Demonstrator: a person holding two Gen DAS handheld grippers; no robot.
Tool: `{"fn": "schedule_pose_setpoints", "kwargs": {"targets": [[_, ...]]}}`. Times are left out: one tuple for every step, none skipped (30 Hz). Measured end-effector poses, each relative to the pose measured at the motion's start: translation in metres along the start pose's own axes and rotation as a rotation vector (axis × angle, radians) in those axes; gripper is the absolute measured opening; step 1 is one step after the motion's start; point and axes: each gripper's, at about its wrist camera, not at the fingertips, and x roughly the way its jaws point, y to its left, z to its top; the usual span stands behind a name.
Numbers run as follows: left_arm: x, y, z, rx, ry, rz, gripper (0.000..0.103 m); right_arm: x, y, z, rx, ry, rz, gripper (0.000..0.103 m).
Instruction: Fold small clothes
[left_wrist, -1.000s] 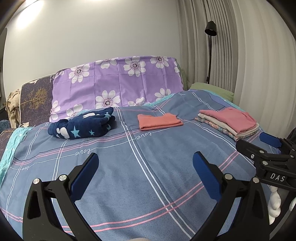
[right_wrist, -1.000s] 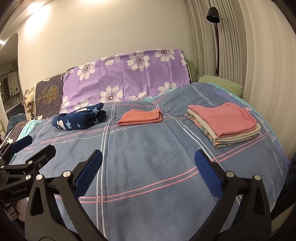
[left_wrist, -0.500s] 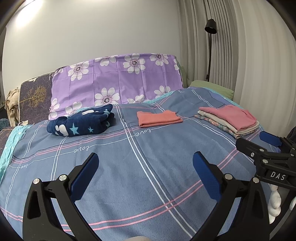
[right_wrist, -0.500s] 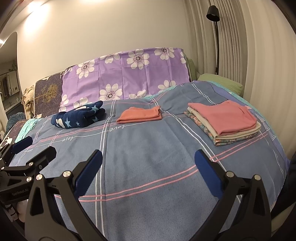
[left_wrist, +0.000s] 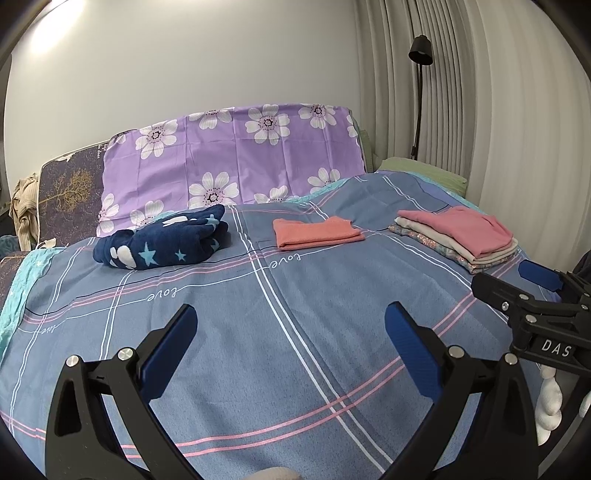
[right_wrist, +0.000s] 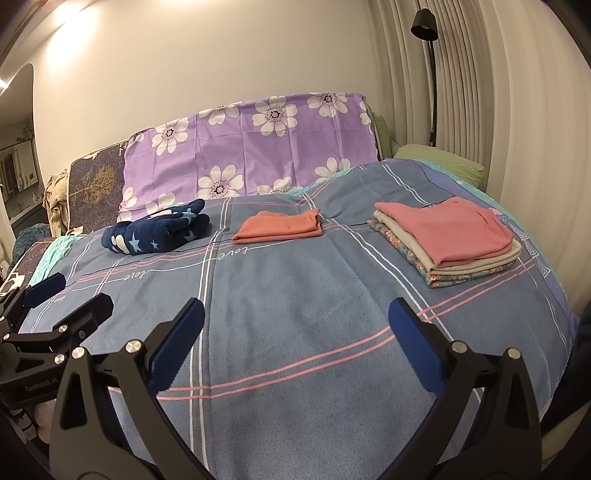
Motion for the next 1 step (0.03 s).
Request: {"fn": "schedule_pose_setpoints", "kwargs": {"targets": [[0.0001,0.0,-0.0002,0.001,0.0,0.0,0.102,-0.0001,-0.0002,-0.0004,-0.001,0.0,0.0,0.101]]}}
